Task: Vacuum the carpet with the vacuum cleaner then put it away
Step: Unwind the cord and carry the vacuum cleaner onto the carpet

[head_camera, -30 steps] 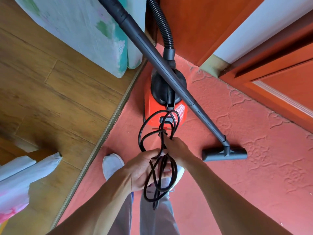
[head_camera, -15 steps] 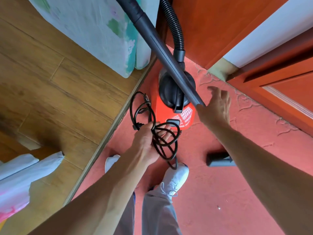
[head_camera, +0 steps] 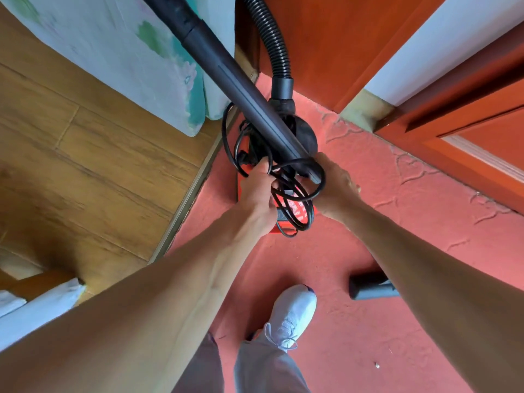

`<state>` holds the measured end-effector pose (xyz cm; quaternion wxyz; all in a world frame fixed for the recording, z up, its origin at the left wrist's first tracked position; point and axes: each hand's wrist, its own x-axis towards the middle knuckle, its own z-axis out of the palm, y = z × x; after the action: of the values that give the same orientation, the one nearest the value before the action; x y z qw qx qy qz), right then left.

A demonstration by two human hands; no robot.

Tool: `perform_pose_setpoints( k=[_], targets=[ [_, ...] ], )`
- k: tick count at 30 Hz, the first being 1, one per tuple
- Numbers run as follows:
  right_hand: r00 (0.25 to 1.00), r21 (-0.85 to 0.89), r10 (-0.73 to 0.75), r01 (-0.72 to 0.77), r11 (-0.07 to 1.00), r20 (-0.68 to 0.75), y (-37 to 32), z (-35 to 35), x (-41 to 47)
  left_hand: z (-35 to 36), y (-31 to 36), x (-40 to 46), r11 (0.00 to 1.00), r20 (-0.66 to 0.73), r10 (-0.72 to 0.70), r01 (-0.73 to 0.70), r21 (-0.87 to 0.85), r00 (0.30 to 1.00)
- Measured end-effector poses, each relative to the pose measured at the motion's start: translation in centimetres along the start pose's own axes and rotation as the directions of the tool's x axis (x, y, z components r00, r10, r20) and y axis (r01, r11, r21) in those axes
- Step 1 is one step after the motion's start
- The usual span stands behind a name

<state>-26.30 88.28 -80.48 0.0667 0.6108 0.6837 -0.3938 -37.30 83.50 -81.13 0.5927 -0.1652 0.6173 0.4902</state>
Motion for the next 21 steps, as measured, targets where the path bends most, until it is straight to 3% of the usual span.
perform_pose_setpoints(
  k=[5, 8, 12, 21],
  targets=[
    [1.0, 0.12, 0.019, -0.016, 0.993, -0.02, -1.4, -0.5, -0.9, 0.6, 0.3, 0.4, 0.992, 0.132, -0.023, 0.006, 0.127, 0.991],
    [1.0, 0.133, -0.017, 0.019, 0.991, -0.017, -1.9, -1.0, -2.1, -0.1, 1.1, -1.1, 0.988, 0.056, -0.051, 0.042, 0.148, 0.997],
    [0.998, -0.087, -0.054, 0.057, 0.995, 0.038, -1.9, -2.4, -5.1, -1.4, 1.8, -5.0, 0.971, -0.016, -0.072, 0.074, 0.226, 0.997],
    [1.0, -0.096, -0.006, 0.005, 0.995, -0.013, -5.4, -10.3, -15.8, -2.1, 3.5, -16.8, 0.921, -0.078, -0.143, 0.161, 0.356, 0.987]
  ],
)
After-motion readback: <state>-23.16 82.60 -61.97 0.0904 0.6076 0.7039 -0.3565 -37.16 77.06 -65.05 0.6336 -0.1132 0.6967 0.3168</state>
